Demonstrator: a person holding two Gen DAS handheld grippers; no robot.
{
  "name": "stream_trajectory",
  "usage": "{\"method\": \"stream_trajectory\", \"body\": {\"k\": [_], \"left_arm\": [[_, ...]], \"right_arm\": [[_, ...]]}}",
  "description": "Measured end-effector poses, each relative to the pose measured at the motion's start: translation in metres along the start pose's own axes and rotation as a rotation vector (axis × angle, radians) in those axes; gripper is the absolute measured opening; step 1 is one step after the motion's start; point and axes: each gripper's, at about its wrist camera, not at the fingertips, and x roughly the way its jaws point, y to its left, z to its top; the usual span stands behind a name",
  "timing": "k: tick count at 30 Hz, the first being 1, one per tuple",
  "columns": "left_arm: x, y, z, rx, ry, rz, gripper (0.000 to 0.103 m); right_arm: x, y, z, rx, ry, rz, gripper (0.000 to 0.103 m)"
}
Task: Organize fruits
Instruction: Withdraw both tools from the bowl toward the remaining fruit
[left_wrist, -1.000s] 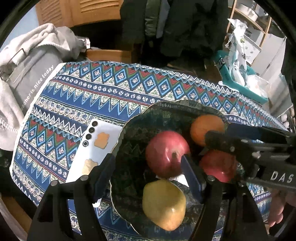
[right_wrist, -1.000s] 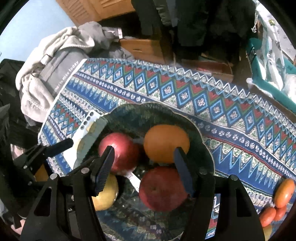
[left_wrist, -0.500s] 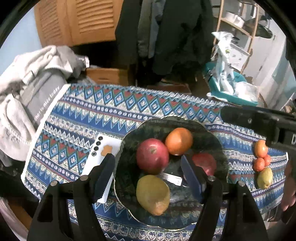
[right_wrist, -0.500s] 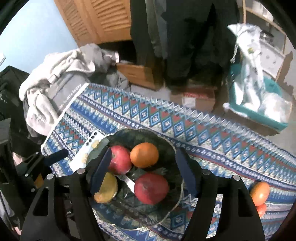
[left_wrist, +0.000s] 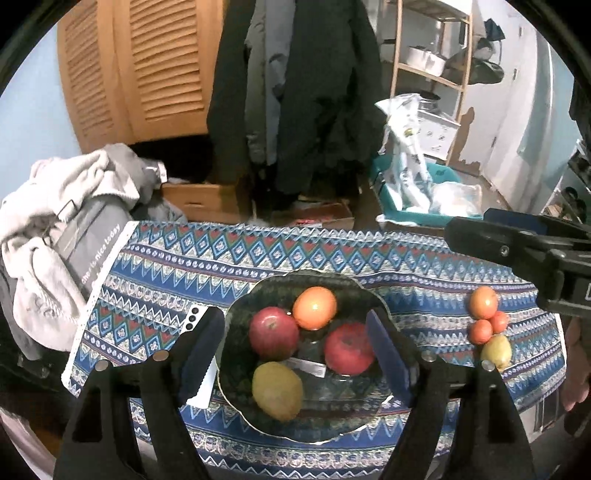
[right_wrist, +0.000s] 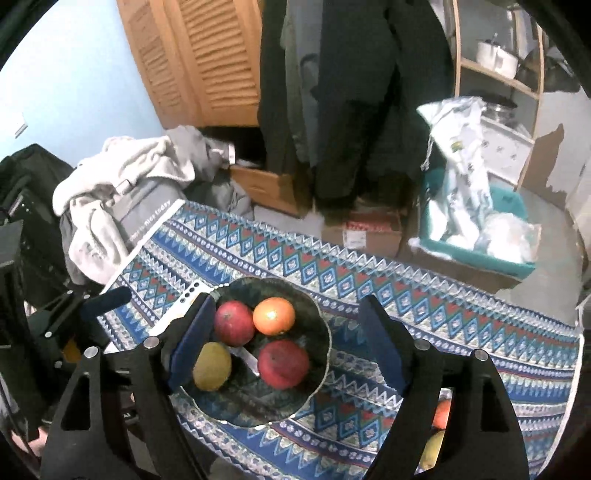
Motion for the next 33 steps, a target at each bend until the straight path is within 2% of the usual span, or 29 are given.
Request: {"method": "stream_trajectory", "body": {"k": [2,8,16,25,33], "left_arm": [[-0.008,-0.007,0.001,0.011,-0.013,-0.008,0.086],[-0.028,-0.028,0.005,0.049,-0.052,-0.029,0.087],[-0.041,-0.053,0.008,0.091,-0.065,-0.055,0.088],[-0.036,-0.084,0.010,0.132,-0.043,-0.097,0.088],[-0.022,-0.119,0.006,0.195,-0.007,-0.136,0.088]], "right_arm": [[-0.011,0.000,-0.001,-0.008,-0.022,-0.010,0.084],[-0.039,-0.009,-0.010,-0.022,-0.052,-0.038,0.085],[-0.064,-0.028,-0.024,-0.018,-0.073,-0.067,0.085],[-0.079,-0.065,-0.044,-0.008,-0.064,-0.126,0.085],[-0.083,-0.106,-0.067,0.039,-0.020,-0.162,0.085]]}}
